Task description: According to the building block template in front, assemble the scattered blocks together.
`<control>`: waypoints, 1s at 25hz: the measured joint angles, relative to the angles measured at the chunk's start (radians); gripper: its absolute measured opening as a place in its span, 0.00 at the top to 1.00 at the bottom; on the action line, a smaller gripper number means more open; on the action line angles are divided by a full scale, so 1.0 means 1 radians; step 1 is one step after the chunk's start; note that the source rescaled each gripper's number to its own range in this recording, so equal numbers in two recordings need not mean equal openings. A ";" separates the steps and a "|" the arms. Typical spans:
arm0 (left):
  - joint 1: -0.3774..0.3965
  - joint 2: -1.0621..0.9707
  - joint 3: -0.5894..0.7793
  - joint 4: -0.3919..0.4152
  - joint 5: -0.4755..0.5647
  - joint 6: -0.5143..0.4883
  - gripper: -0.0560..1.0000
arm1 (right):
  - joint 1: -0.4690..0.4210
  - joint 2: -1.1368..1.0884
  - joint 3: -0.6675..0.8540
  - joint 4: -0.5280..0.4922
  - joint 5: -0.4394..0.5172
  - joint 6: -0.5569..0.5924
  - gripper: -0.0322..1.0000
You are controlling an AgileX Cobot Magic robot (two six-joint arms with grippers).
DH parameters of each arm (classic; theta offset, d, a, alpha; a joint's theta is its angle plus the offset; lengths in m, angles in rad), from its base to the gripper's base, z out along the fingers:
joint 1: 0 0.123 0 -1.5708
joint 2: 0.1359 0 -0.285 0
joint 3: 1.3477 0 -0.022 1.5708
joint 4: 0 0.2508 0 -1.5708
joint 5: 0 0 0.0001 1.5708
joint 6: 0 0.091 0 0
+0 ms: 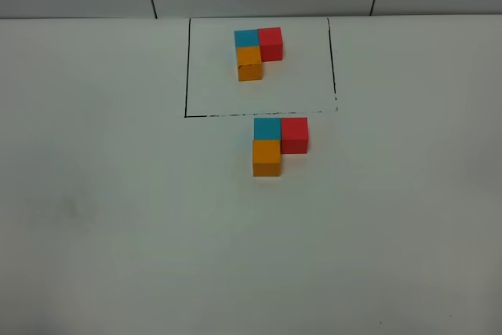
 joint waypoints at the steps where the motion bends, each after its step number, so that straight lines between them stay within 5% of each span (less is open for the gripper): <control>1: 0.000 0.000 0.000 0.000 0.000 0.000 0.24 | 0.000 0.000 0.000 0.000 0.000 0.001 0.26; 25: 0.000 0.000 0.000 0.000 0.000 0.000 0.24 | 0.000 0.000 0.000 0.000 -0.001 0.005 0.26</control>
